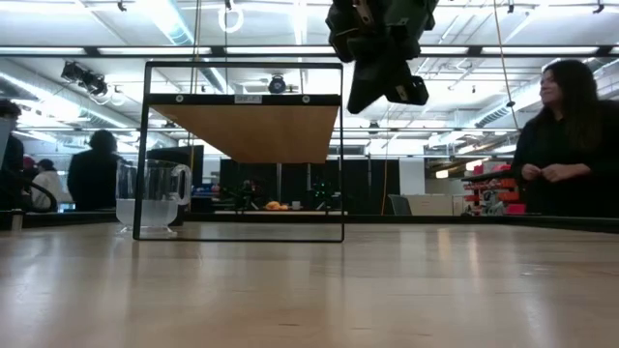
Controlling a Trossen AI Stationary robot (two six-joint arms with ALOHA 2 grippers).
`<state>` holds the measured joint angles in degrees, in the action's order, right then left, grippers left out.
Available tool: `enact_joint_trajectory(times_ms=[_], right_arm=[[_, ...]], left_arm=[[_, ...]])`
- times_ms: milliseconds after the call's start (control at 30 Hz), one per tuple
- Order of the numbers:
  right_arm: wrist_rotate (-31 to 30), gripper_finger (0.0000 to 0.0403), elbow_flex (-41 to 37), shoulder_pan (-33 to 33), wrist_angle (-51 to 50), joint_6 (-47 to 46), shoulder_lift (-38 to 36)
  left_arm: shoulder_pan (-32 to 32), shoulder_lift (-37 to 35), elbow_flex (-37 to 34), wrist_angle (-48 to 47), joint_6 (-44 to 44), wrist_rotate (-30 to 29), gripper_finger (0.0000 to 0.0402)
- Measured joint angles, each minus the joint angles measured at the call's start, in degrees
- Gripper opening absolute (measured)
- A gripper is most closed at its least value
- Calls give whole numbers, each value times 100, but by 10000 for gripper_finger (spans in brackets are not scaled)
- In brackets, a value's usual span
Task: Stack small to large cups/mugs on shelf
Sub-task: Put the transparent mug on the shelf
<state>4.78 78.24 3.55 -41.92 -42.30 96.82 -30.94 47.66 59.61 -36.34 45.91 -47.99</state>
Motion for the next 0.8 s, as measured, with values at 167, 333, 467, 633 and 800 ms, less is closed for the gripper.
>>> enact_joint_trajectory(times_ms=[167, 333, 467, 633, 800], right_arm=[[6, 6, 0, -2, -390, -164, 0], [118, 11, 0, -2, -616, -168, 0], [288, 12, 0, 0, -624, -164, -2], [431, 11, 2, 2, -680, -161, -181], [430, 13, 2, 5, -722, -165, -771]], left_arm=[[1, 0, 0, -8, 0, 0, 31], [-2, 0, 0, -55, -1, 0, 26], [-2, -2, 0, -123, -2, 0, 21], [-2, -1, 0, -199, -1, 2, 18], [-2, -2, 2, -208, -2, 2, 25]])
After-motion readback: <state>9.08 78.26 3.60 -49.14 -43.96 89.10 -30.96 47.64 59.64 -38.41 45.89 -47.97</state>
